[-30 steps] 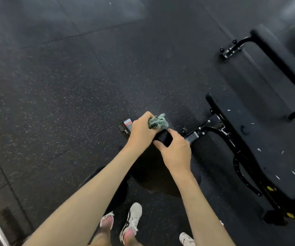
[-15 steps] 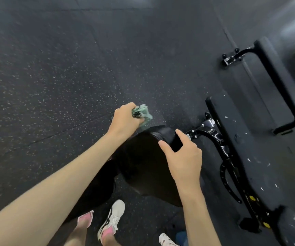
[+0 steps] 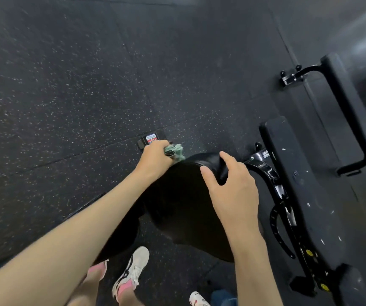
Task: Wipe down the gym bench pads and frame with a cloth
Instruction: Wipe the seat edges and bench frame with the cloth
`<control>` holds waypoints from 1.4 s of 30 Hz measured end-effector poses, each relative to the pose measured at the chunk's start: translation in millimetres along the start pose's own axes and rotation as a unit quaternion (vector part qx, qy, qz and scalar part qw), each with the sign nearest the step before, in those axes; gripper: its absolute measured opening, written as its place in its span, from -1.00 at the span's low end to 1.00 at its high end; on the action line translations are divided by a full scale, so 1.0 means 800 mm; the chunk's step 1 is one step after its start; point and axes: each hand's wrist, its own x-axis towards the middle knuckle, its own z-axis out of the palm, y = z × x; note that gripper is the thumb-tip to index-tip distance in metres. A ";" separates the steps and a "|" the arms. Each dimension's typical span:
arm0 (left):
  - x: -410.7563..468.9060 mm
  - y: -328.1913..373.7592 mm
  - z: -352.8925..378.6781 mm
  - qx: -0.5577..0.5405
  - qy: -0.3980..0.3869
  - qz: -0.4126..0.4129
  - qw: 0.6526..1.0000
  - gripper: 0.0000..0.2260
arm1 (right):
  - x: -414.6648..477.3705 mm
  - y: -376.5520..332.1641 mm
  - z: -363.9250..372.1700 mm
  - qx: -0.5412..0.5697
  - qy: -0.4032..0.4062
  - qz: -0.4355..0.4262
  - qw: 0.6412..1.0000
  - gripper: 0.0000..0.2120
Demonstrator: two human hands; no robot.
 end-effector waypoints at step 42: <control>0.065 -0.106 0.029 0.018 -0.060 -0.065 0.996 -0.82 | 0.074 -0.057 0.017 -0.213 -0.156 -0.013 0.964 -0.51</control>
